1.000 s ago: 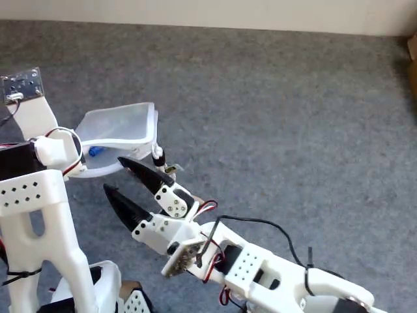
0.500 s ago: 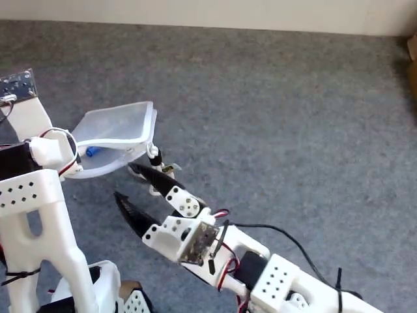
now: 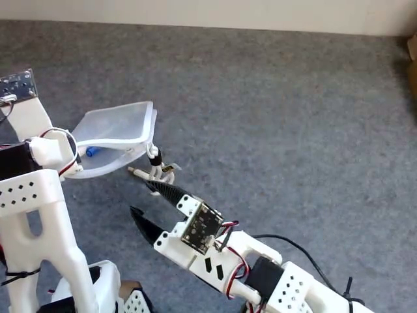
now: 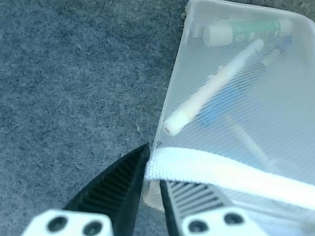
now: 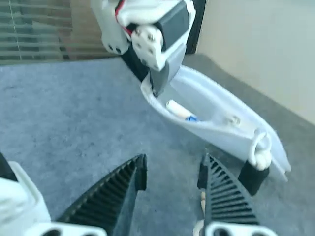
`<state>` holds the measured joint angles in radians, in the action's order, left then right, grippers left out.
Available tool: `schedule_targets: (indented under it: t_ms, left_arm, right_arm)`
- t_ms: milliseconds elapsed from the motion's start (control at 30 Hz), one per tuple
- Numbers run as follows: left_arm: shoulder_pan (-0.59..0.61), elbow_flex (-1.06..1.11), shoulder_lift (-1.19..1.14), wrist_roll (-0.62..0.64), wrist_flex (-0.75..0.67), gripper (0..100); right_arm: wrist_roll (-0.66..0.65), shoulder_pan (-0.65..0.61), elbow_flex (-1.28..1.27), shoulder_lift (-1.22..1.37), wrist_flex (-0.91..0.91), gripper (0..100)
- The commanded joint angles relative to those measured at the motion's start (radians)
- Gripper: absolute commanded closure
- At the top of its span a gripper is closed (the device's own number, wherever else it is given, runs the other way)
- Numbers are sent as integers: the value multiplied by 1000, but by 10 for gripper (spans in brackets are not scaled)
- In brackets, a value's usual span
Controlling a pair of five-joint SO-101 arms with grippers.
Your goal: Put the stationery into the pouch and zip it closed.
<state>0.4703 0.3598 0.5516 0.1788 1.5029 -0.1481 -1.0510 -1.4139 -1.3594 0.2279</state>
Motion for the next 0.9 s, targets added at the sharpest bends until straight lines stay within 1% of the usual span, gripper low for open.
schedule_targets:
  t_ms: [0,200,400,667,767,867]
  left_arm:
    - [21,-25,-21,14,-20,994]
    - [19,-25,-21,14,-20,994]
    - [18,-25,-21,14,-20,994]
    - [19,-25,-21,14,-20,994]
    - [19,-25,-21,14,-20,994]
    - [19,-24,-21,14,-20,994]
  right_arm:
    - [14,-12,76,-25,67,832]
    - [14,-19,71,-24,148,832]
    - [14,-124,50,-19,189,832]
    - [14,-124,24,-16,188,833]
    - [14,-124,27,41,186,833]
    - [14,-124,31,160,185,833]
